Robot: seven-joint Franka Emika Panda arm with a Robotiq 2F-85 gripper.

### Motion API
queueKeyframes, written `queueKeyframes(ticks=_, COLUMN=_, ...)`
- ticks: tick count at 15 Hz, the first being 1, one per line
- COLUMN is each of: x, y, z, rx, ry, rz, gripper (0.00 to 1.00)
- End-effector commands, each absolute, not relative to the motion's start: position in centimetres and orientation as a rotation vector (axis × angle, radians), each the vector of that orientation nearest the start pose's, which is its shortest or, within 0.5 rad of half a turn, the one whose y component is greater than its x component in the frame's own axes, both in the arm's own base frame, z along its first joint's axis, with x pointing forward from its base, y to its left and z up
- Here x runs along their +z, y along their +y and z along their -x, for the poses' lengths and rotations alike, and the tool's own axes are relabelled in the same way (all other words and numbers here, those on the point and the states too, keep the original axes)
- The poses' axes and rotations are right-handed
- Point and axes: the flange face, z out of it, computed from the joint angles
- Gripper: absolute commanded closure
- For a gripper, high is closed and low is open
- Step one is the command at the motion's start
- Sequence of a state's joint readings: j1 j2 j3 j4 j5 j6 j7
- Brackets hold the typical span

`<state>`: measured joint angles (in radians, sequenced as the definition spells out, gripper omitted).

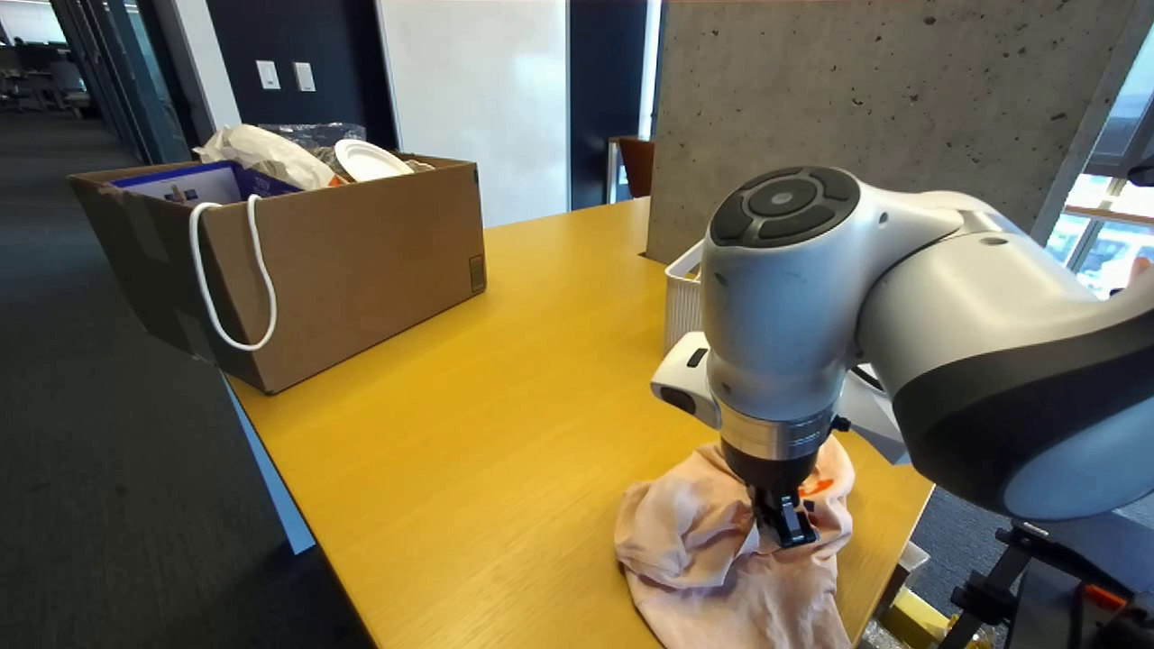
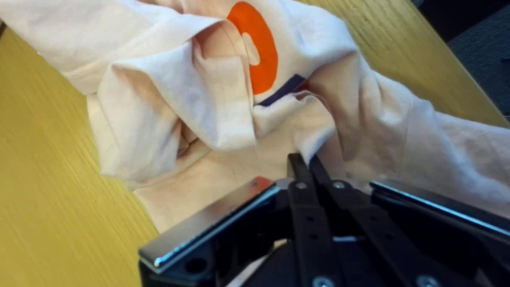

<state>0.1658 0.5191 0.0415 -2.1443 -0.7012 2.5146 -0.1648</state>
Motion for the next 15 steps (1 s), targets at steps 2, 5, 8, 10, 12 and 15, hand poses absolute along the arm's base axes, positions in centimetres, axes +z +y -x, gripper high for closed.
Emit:
queueKeyframes(ticks=2, x=19.4, y=10.1, z=-54.4, rx=0.140, ry=-1.576, rz=3.175, gripper=0.99)
queueKeyframes(ticks=5, x=23.2, y=8.6, z=-57.2, rx=0.094, ry=-1.541, rz=3.245, gripper=0.99)
queueKeyframes(ticks=8, x=26.1, y=7.0, z=-61.2, rx=0.074, ry=-1.528, rz=3.299, gripper=0.99)
queueKeyframes(ticks=10, x=27.9, y=6.6, z=-63.5, rx=0.072, ry=-1.575, rz=3.317, gripper=0.99)
queueKeyframes(ticks=12, x=29.5, y=6.7, z=-65.4, rx=0.069, ry=-1.629, rz=3.327, gripper=0.99)
queueKeyframes(ticks=15, x=29.4, y=6.8, z=-67.9, rx=0.091, ry=-1.737, rz=3.286, gripper=0.99)
